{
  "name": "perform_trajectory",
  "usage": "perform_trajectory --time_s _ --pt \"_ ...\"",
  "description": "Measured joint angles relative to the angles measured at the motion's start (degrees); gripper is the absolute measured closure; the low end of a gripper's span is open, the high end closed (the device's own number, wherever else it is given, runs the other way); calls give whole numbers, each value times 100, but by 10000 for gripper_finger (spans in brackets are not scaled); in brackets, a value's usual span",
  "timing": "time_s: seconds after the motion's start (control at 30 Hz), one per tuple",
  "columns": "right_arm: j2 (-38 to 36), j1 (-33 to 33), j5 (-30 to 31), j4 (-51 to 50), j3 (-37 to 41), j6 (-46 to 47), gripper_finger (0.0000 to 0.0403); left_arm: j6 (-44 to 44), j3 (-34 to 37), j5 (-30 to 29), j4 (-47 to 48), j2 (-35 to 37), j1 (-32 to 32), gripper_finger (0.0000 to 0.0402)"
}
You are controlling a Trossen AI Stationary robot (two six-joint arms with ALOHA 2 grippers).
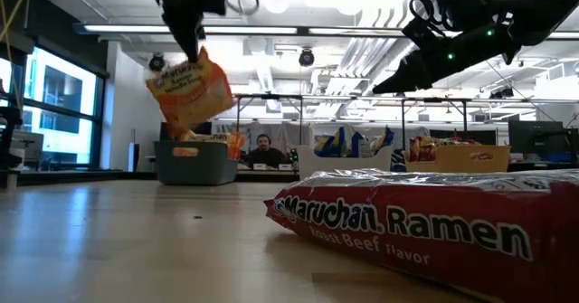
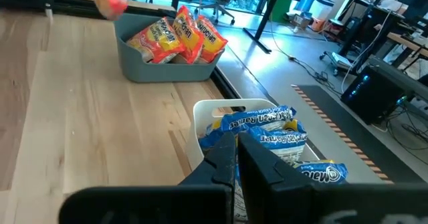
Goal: Sort Maruchan noodles
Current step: Put the orange noodle pack into the blue bin
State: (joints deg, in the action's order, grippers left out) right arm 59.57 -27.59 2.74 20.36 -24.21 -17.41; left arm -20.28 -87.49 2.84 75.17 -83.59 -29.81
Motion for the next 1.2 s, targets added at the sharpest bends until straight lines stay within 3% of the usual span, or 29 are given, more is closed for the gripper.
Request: perform_trajectory --time_s 0.17,0.33,0.63,1.2 --pt "0 1 0 -83 0 2 403 -650 -274 -353 253 -714 -403 401" --pt "0 1 0 -127 0 18 403 -1005 -597 -338 351 -1131 -604 401" --pt "0 1 0 -127 0 46 403 -1288 -1241 -380 571 -1213 -635 401" --pt "0 1 -90 -129 0 48 403 -1385 -1239 -423 870 -1719 -792 401"
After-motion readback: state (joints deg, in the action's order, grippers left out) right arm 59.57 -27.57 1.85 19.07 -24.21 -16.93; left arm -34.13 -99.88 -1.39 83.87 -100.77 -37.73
